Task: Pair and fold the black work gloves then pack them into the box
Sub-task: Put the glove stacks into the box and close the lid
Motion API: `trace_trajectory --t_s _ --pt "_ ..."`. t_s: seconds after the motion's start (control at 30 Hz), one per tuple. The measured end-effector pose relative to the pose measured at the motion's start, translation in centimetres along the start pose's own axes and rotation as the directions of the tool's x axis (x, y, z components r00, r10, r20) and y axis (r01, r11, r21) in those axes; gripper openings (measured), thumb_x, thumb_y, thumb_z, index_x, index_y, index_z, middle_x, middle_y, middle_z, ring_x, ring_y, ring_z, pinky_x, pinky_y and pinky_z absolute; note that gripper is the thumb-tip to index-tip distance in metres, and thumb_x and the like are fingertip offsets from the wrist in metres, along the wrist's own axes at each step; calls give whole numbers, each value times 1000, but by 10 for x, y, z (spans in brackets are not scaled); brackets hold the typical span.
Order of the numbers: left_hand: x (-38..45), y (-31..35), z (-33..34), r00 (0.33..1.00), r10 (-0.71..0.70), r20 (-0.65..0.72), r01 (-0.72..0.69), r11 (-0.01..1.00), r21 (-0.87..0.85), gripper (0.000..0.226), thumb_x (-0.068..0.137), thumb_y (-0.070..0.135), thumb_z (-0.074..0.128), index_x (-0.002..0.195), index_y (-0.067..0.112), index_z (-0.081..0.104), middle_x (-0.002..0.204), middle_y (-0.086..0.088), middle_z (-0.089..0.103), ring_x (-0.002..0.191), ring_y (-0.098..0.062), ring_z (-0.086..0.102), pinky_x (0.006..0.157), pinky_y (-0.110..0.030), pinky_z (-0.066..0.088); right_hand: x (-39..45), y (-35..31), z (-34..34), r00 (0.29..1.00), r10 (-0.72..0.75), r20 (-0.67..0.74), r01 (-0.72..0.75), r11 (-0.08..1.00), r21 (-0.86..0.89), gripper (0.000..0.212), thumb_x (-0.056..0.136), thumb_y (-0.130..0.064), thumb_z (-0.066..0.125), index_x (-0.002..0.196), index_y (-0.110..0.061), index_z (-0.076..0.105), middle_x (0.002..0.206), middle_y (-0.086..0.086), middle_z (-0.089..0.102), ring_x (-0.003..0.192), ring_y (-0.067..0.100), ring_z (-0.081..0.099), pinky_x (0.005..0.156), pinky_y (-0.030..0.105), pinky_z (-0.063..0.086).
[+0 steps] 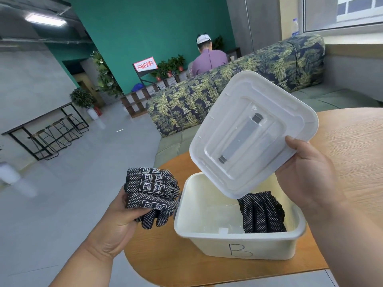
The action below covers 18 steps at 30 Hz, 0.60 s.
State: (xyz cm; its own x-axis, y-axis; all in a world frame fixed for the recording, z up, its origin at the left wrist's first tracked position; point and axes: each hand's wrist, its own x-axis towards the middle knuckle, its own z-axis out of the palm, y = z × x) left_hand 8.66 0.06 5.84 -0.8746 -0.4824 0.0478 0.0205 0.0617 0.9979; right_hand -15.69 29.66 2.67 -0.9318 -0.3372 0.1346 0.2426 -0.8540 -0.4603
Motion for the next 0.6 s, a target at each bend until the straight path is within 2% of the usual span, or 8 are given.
trace_trajectory --t_s 0.07,0.13,0.23,0.3,0.37,0.43,0.5,0.6 --pt "-2 6 13 1000 20 7 -20 1000 13 118 42 27 107 141 -3 51 134 -28 62 125 -41 61 108 -48 52 -1 -1 -1 1000 -4 -3 4 1000 2 40 106 -6 43 142 -14 57 138 6 69 132 19 62 121 40 39" --pt "-3 9 26 999 45 25 -46 998 51 121 39 30 108 143 7 51 135 -20 65 123 -31 64 102 -39 56 0 -2 -1 1000 -8 11 8 1000 -5 43 106 -7 41 147 -13 54 141 7 66 134 20 60 122 42 37" --pt "-9 13 48 993 78 87 -96 967 234 101 54 22 103 141 19 53 132 -5 69 122 -22 66 101 -32 56 2 -4 -5 1000 -8 22 8 1000 -4 45 106 -8 41 149 -13 52 143 7 64 136 20 59 122 43 36" --pt "-9 11 60 989 76 124 -111 944 309 85 65 2 91 139 18 54 129 -4 71 122 -24 66 101 -34 56 3 -5 -7 999 -7 31 7 1000 -2 45 106 -8 41 150 -12 51 145 8 63 137 21 58 123 43 35" --pt "-9 7 69 990 47 129 -87 941 328 84 66 -9 86 139 19 53 129 -3 71 123 -25 66 107 -43 53 5 -5 -9 999 -7 37 7 1000 3 46 106 -8 42 151 -10 51 146 9 62 138 23 57 123 44 35" --pt "-9 3 74 991 32 133 -76 939 336 84 68 -14 85 138 19 53 130 -4 71 123 -26 66 108 -45 52 6 -5 -10 999 -5 38 5 1000 5 46 106 -8 42 151 -10 51 147 10 61 138 24 56 123 45 34" --pt "-8 0 77 991 30 133 -73 941 331 84 68 -17 83 138 18 53 130 -6 71 123 -27 66 107 -41 52 6 -5 -10 999 -5 43 5 1000 -3 46 106 -9 42 151 -11 51 147 10 61 138 23 57 123 45 34" --pt "-5 -3 78 991 30 127 -70 945 320 86 66 -14 85 138 21 55 131 -6 70 124 -27 66 108 -41 52 6 -5 -9 999 -5 41 4 1000 15 46 106 -8 41 150 -12 51 145 8 63 137 22 58 122 44 35"
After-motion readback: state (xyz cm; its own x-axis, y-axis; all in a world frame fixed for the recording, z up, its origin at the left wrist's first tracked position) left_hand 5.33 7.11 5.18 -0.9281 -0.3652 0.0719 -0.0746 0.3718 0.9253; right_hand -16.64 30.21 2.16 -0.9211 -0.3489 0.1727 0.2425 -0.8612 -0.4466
